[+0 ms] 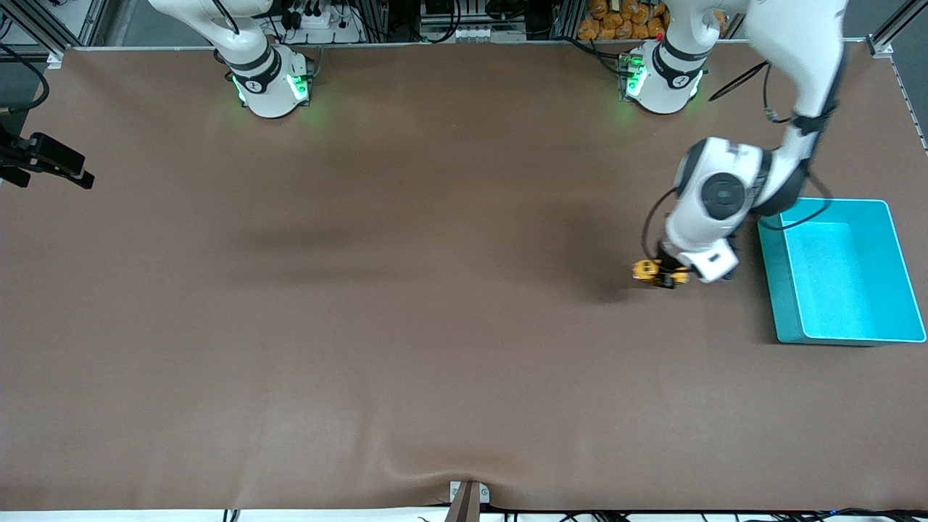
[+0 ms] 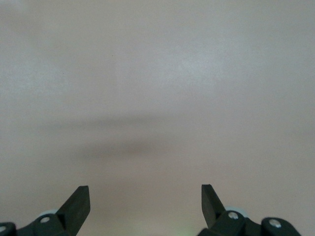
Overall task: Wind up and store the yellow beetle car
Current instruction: 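Lift the car with the left gripper and carry it over the turquoise bin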
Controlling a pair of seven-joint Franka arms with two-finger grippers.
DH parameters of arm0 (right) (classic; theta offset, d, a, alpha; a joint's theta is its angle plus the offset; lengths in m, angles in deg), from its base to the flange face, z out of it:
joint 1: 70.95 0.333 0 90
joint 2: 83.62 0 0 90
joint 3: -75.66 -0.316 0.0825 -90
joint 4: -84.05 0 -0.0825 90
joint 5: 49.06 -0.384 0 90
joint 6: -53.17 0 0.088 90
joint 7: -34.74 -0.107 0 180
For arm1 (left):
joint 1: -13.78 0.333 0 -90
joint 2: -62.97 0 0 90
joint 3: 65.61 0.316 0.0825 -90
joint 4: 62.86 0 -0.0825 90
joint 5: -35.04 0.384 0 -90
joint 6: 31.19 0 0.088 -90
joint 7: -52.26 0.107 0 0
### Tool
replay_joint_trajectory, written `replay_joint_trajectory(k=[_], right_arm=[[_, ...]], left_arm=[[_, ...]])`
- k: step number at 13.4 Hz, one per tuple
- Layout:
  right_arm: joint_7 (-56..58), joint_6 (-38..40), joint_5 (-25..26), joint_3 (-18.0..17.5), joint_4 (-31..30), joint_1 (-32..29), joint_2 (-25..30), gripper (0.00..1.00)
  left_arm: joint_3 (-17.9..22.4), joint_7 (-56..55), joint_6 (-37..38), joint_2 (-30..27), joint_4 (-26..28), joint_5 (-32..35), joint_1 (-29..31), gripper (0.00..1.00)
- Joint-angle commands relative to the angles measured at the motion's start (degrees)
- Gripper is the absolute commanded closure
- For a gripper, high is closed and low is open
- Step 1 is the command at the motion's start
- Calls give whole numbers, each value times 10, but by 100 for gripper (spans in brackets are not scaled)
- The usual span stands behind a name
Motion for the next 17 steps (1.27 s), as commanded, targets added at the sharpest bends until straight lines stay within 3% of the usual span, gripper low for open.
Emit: replay_joint_trajectory(k=[1,5,9,17], right_arm=[[-1,1,0,-1,6,-3,-2,0],[-1,1,0,-1,6,-3,-2,0],[-1,1,0,-1,6,-2,-6,0],[-1,1,0,-1,6,-1,-7,0]], left_arm=[[-6,124,46,-56,6,15,61,87],[-7,376,74,-95,6,15,169,87],[-7,589,75,-100,4,15,264,87],[-6,840,71,-66,-16,16,355,88]])
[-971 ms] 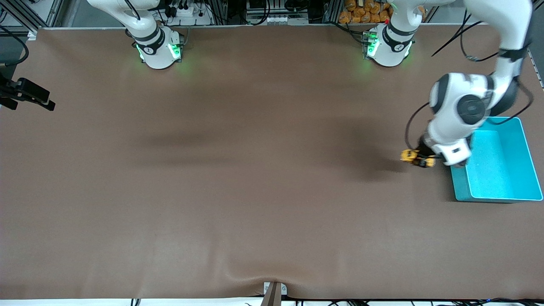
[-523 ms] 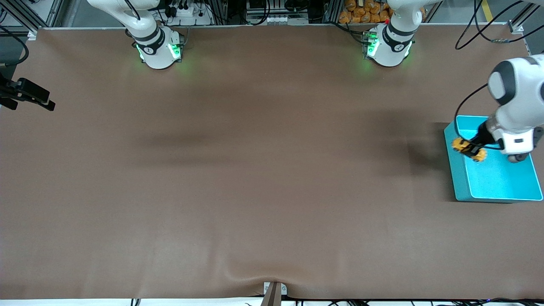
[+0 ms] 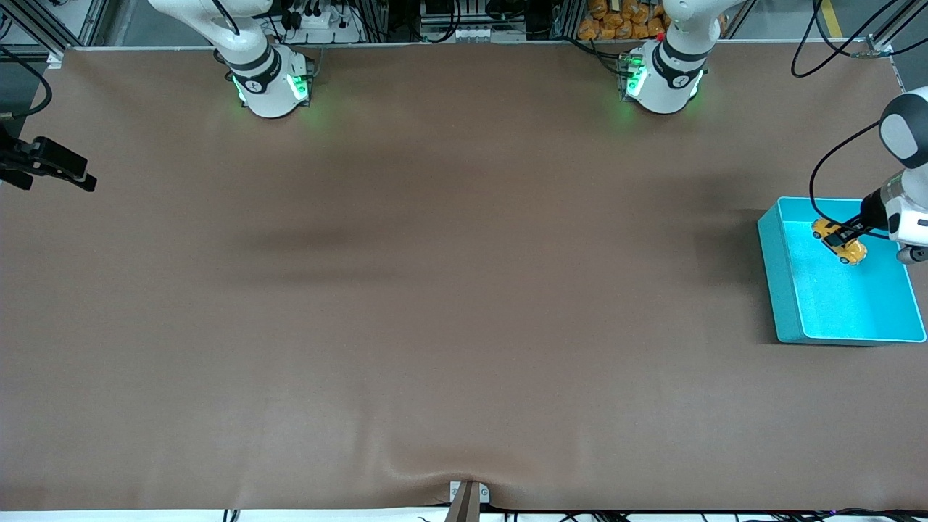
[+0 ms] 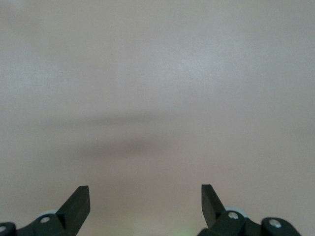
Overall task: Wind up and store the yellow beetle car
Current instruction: 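Lift the car with the left gripper and carry it over the turquoise bin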
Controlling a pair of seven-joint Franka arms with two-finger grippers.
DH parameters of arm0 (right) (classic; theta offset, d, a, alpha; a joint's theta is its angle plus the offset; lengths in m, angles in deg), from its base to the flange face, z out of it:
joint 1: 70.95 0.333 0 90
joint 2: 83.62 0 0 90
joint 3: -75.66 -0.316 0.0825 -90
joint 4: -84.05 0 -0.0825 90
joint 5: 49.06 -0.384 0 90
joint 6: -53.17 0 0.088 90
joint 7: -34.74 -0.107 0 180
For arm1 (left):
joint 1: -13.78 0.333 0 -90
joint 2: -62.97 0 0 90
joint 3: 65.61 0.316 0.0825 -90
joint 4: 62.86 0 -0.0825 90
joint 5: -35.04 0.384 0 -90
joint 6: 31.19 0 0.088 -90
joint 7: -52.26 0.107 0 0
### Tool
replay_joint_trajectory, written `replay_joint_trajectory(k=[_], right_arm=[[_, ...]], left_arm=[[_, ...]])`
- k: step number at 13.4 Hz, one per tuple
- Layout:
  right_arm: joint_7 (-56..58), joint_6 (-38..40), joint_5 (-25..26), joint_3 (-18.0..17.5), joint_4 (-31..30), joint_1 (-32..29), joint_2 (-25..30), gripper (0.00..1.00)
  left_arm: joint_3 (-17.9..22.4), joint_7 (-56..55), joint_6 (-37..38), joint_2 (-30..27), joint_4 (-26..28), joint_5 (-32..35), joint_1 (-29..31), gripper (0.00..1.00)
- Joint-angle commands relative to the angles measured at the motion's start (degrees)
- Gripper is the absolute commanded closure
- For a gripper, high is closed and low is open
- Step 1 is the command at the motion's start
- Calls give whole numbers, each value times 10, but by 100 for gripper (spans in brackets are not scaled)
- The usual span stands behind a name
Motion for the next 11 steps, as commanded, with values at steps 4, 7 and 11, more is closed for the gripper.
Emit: replay_joint_trajectory(k=[4,7,11], right_arm=[[-1,2,0,-1,6,0,-2,0],[-1,1,0,-1,6,0,-2,0],[-1,1,0,-1,7,-1,-2,0]], left_arm=[[-8,95,-31,59,-27,66,44,91],[-9,107,-77,108,-45,68,54,91],[-9,167,-109,158,-68,69,70,91]])
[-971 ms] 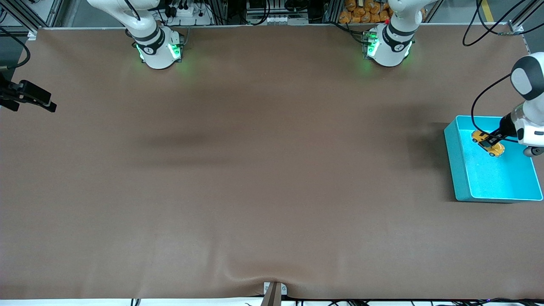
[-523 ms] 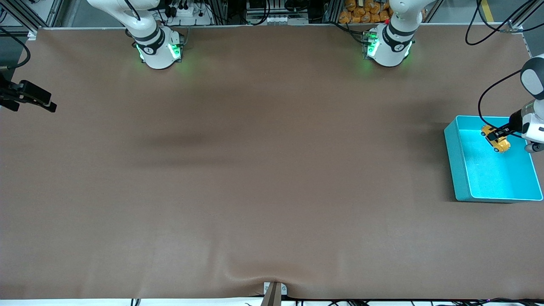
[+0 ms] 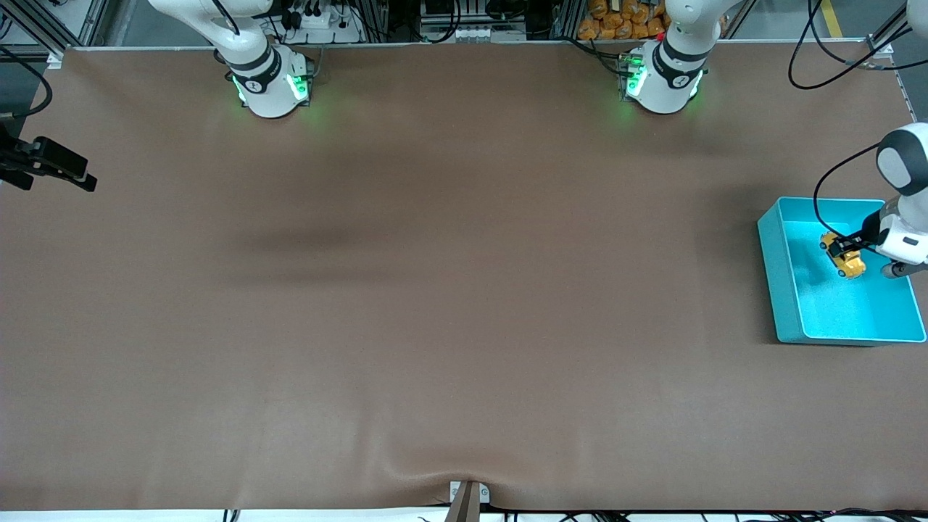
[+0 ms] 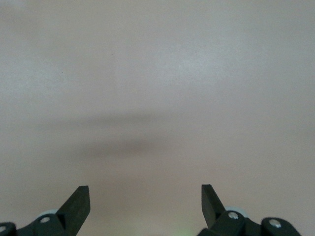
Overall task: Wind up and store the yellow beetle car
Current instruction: 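Lift the car with the left gripper and carry it over the turquoise bin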
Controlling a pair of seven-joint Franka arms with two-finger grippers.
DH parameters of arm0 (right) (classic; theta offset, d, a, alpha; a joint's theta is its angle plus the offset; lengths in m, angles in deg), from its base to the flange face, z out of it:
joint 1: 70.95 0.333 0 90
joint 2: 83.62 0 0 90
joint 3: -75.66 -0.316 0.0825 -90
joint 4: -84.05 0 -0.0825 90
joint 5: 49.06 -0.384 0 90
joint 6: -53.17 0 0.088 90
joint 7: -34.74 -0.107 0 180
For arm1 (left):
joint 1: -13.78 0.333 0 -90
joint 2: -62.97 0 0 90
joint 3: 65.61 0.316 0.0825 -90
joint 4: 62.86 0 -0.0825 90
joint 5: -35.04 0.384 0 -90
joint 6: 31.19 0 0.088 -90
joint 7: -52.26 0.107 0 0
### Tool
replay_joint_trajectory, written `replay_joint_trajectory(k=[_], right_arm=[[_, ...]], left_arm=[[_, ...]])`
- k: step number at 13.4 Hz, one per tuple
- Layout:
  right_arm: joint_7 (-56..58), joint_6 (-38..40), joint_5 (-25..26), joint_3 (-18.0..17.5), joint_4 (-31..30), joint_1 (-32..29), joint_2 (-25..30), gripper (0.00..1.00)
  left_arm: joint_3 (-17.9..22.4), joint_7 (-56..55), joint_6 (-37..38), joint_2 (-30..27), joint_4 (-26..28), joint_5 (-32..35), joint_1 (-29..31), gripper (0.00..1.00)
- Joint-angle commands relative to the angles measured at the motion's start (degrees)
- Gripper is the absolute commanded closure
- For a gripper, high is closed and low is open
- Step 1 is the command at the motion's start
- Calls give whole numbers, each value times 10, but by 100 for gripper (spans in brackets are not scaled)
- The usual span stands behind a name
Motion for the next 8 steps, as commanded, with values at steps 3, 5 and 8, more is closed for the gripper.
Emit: replay_joint_trajectory(k=[3,5,8], right_arm=[[-1,1,0,-1,6,-1,-2,0],[-1,1,0,-1,6,0,-2,0],[-1,1,-1,-1,7,-2,-2,0]], left_arm=[[-8,64,-9,38,-37,15,19,91],[-9,64,-20,51,-37,15,19,91],[-10,64,-34,64,-37,15,18,90]])
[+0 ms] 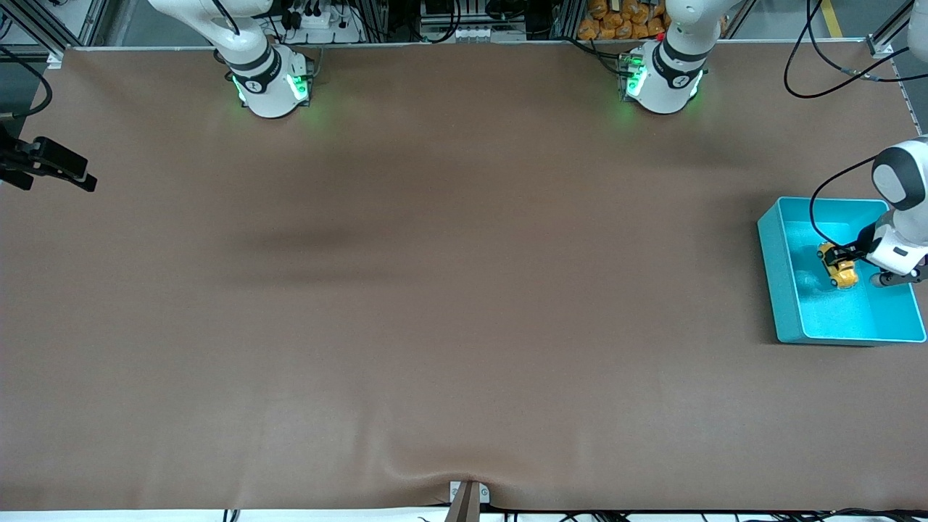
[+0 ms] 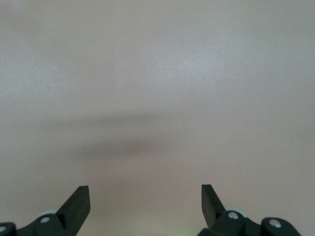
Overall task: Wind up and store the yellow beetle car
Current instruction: 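Lift the car with the left gripper and carry it over the turquoise bin, then lower the car into the bin and open the left gripper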
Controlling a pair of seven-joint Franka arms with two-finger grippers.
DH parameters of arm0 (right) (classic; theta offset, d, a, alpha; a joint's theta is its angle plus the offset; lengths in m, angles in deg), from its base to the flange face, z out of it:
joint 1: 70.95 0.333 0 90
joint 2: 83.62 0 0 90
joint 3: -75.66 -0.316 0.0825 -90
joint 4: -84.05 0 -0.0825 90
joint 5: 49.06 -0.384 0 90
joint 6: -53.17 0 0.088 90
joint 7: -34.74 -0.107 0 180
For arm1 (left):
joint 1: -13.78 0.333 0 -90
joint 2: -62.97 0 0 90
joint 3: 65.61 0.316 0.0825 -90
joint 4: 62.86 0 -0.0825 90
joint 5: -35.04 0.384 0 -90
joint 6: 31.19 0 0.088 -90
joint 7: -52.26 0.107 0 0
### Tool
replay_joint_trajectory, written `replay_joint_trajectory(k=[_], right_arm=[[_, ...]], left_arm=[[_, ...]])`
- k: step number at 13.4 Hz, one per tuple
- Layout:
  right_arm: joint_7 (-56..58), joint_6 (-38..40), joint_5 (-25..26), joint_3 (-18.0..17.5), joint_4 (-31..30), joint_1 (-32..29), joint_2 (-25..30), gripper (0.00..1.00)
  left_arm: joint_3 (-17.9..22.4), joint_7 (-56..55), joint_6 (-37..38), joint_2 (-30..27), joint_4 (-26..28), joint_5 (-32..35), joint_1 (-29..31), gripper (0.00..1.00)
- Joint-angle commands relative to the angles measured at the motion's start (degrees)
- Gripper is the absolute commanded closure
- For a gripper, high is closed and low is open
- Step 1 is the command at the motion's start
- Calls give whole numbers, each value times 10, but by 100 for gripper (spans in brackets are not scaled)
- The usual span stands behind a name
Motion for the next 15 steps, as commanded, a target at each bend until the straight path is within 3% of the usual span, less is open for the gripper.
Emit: replay_joint_trajectory(k=[1,7,11,14,15], right_arm=[[-1,1,0,-1,7,-3,-2,0],[-1,0,1,0,7,-4,-3,0],[-1,-1,1,0,7,-3,-3,0],[-1,-1,0,0,6,-3,-3,0],[-1,-1,0,0,6,-4,-3,0]], left_arm=[[-9,5,-9,15,-9,16,8,90],[-17,5,-9,23,-9,15,8,81],[-17,5,-9,23,-10,15,8,40],[-18,5,-9,23,-10,15,8,15],[-18,4,-9,23,-12,14,8,2]])
